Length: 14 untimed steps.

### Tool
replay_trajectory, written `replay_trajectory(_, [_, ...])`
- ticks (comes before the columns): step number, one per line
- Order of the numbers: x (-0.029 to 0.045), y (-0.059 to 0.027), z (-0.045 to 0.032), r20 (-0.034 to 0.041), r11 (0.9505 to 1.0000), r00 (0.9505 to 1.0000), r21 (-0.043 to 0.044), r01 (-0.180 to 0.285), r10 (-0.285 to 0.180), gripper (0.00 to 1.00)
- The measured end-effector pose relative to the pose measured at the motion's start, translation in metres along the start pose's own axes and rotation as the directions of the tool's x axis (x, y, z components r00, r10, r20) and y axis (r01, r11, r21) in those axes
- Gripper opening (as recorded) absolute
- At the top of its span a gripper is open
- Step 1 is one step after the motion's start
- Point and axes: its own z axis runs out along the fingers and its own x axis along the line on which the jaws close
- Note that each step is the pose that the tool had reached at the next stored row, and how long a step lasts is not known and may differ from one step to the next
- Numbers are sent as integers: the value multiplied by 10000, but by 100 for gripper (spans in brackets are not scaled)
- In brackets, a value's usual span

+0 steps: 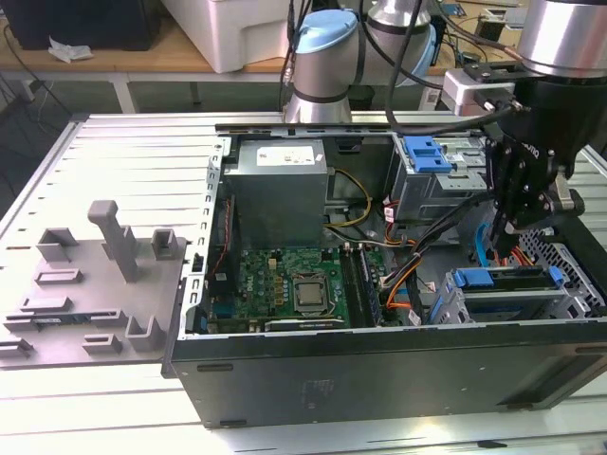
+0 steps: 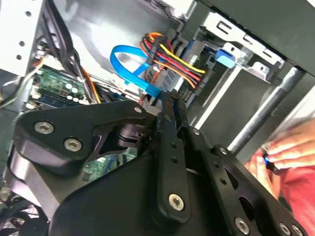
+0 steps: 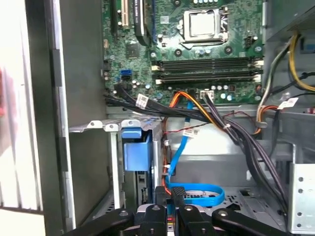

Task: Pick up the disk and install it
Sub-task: 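Insert the second disk wire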

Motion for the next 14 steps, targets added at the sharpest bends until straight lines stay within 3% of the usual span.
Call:
replay_trajectory(2, [30,-3,3,122,10000,9999,-27,-4,5,16])
replay_trajectory(11, [148,-22,10,503,9996,9987,-287,5,9,16])
replay_trajectory(14, [206,-68,13,668,9988,9978,-492,24,9,16])
